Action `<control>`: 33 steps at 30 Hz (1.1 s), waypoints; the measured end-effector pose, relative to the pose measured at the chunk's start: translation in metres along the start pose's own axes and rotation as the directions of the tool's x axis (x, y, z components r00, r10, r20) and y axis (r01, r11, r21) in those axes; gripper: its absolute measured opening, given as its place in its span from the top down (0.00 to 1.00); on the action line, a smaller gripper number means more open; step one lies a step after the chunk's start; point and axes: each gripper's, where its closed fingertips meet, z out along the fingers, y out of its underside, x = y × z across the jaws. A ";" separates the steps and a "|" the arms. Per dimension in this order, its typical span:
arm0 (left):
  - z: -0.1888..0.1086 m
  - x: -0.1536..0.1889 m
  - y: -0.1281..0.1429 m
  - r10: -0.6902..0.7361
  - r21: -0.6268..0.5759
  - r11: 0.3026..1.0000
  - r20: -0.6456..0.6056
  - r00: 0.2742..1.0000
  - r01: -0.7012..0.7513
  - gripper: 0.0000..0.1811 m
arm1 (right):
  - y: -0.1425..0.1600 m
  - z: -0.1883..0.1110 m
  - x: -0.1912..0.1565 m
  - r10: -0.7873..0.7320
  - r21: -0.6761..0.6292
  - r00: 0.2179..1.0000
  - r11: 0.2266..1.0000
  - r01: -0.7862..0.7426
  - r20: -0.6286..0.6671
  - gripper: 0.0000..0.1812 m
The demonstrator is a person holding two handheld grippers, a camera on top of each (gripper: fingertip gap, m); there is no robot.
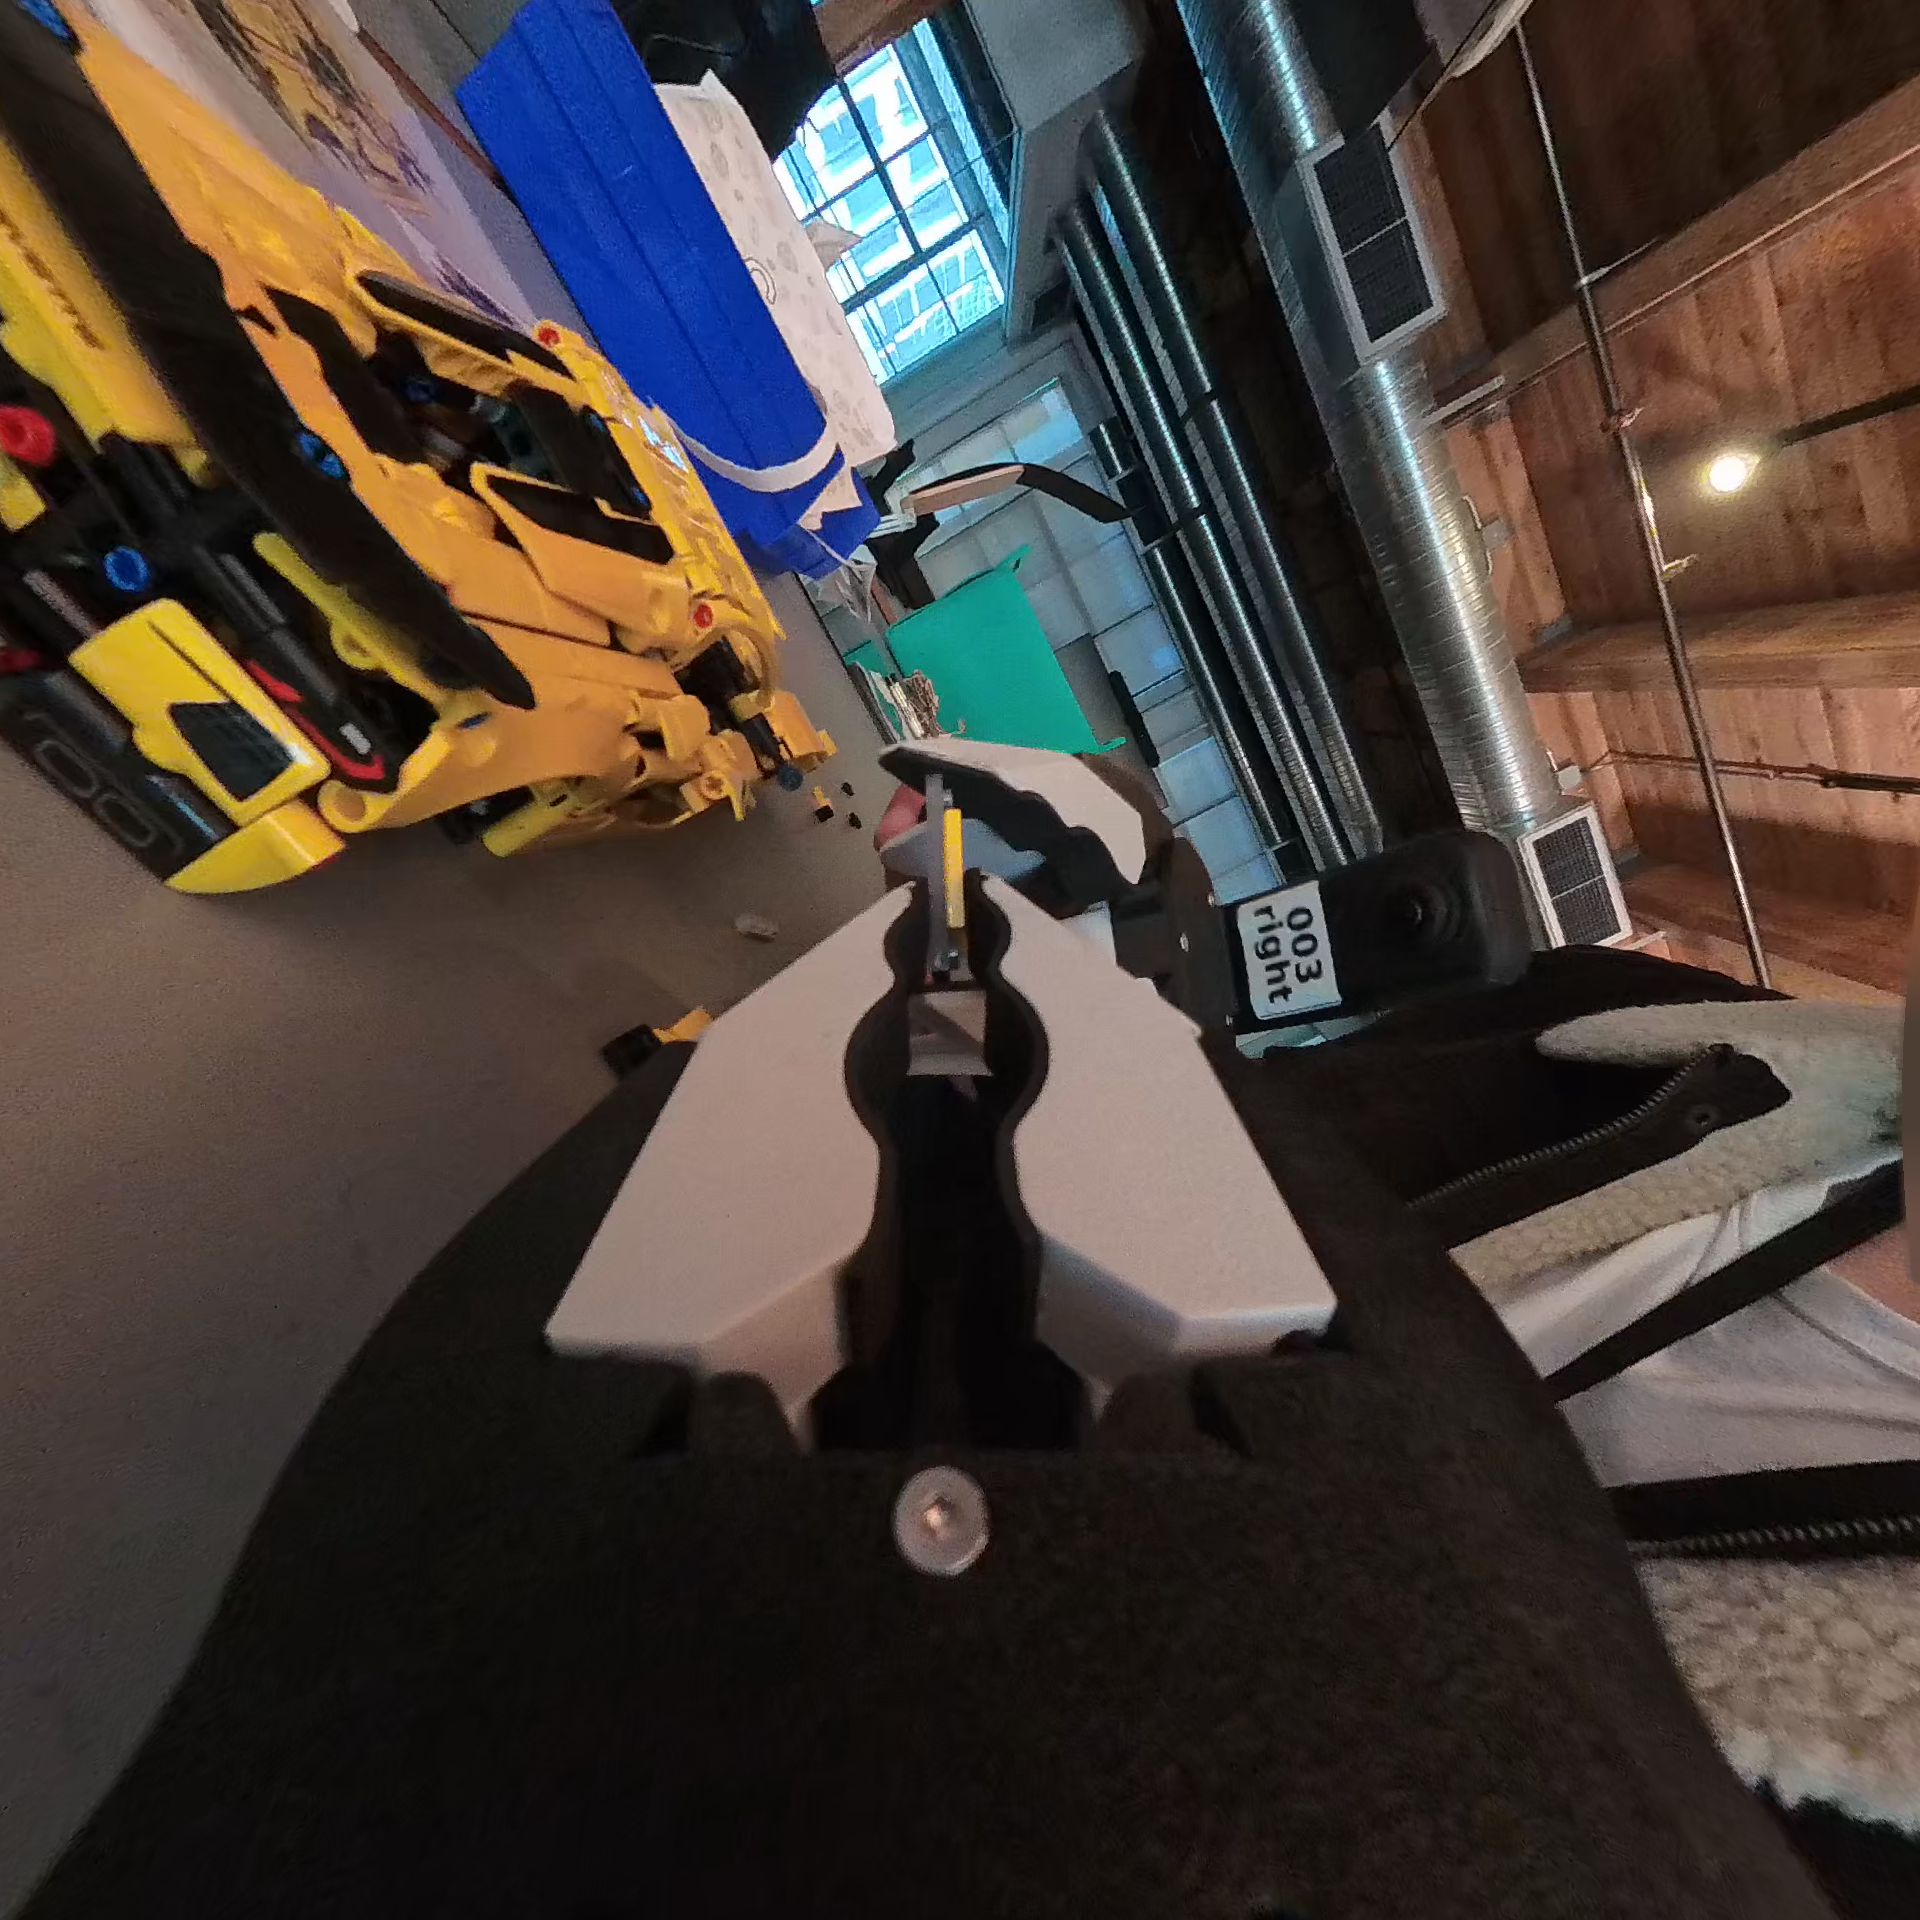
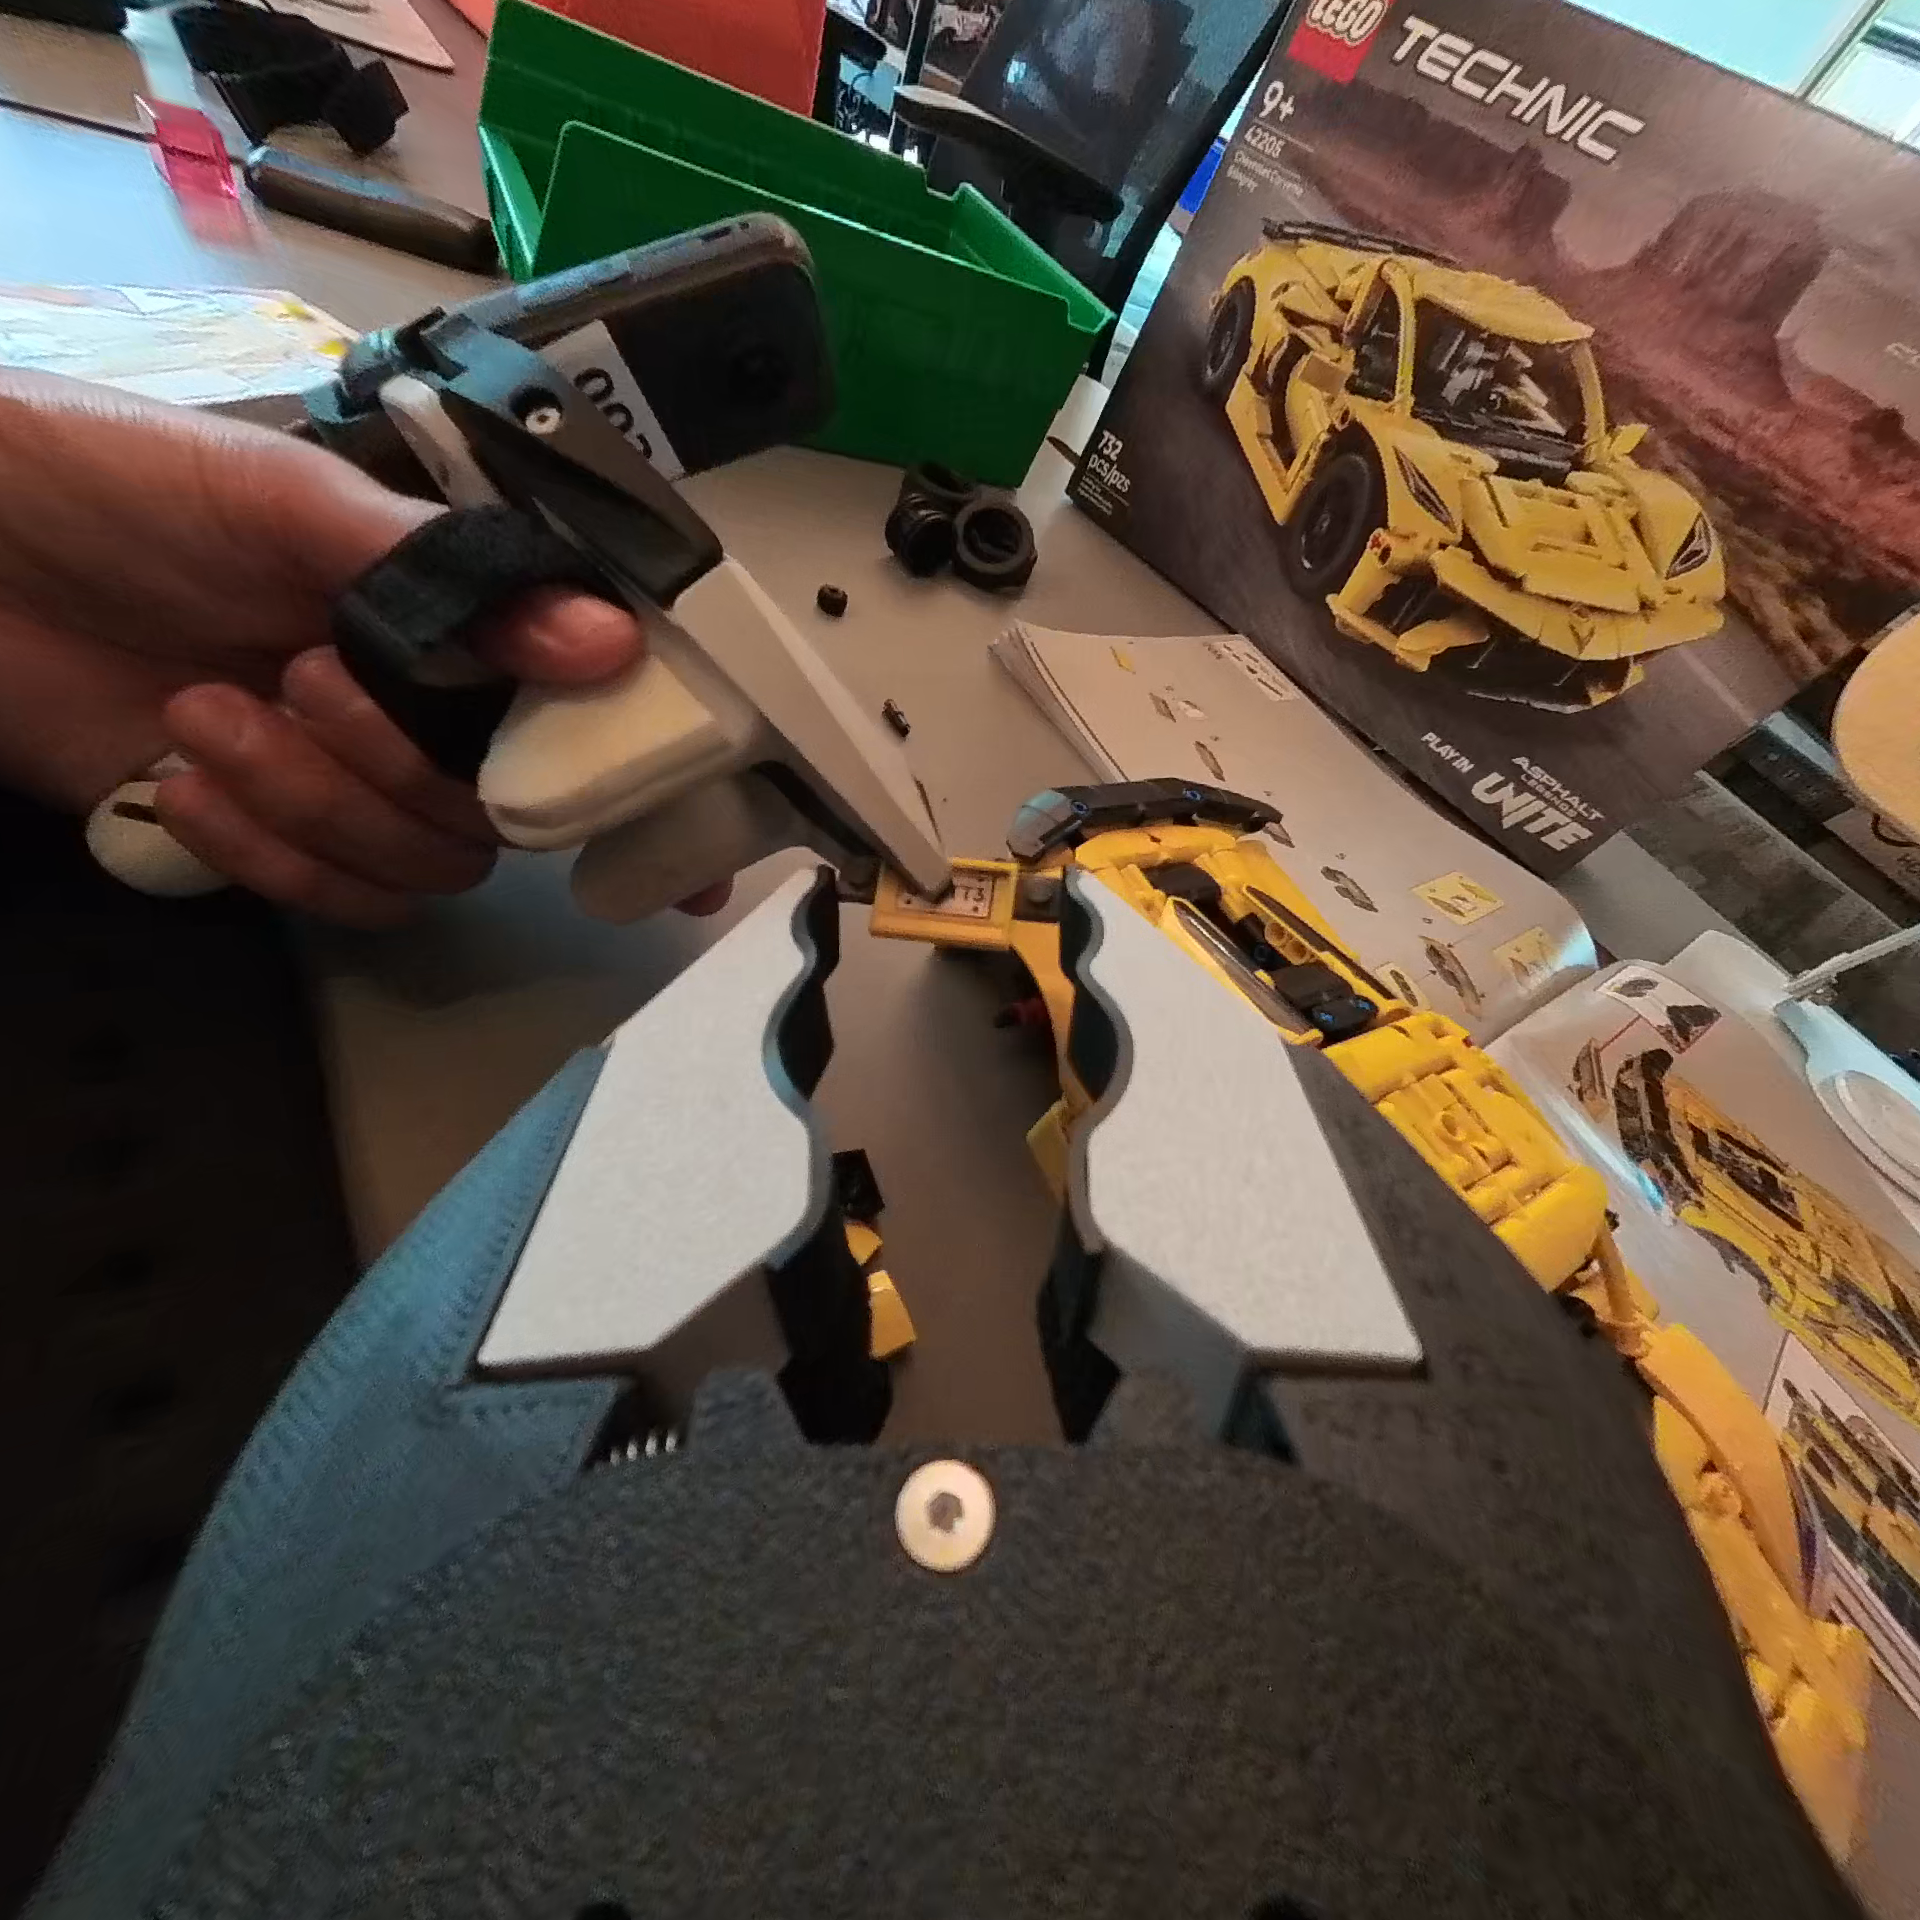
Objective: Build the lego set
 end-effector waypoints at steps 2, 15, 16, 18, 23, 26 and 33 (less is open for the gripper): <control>0.001 0.000 0.000 0.020 -0.002 1.000 0.007 1.000 -0.019 0.97 | 0.000 -0.001 0.000 0.009 -0.005 1.000 1.000 -0.009 0.007 0.77; -0.070 -0.016 -0.077 0.419 0.199 0.754 0.588 0.692 -0.626 0.87 | 0.033 -0.002 0.026 0.416 -0.169 0.908 0.900 -0.402 0.056 0.77; -0.070 -0.020 -0.076 0.432 0.157 0.747 0.623 0.652 -0.646 0.87 | 0.037 -0.001 0.028 0.414 -0.184 0.910 0.898 -0.400 0.040 0.77; -0.064 -0.021 -0.072 0.460 0.111 0.748 0.624 0.632 -0.654 0.88 | 0.042 0.000 0.028 0.414 -0.208 0.910 0.893 -0.400 0.026 0.77; -0.053 -0.027 -0.064 0.484 0.045 0.772 0.605 0.632 -0.634 0.88 | 0.041 0.002 0.021 0.433 -0.217 0.899 0.885 -0.411 0.066 0.77; -0.052 -0.028 -0.063 0.482 0.048 0.777 0.596 0.642 -0.628 0.89 | 0.040 0.002 0.020 0.440 -0.211 0.895 0.885 -0.416 0.080 0.77; -0.051 -0.027 -0.064 0.475 0.069 0.783 0.576 0.665 -0.618 0.89 | 0.038 -0.001 0.024 0.443 -0.193 0.894 0.885 -0.423 0.074 0.77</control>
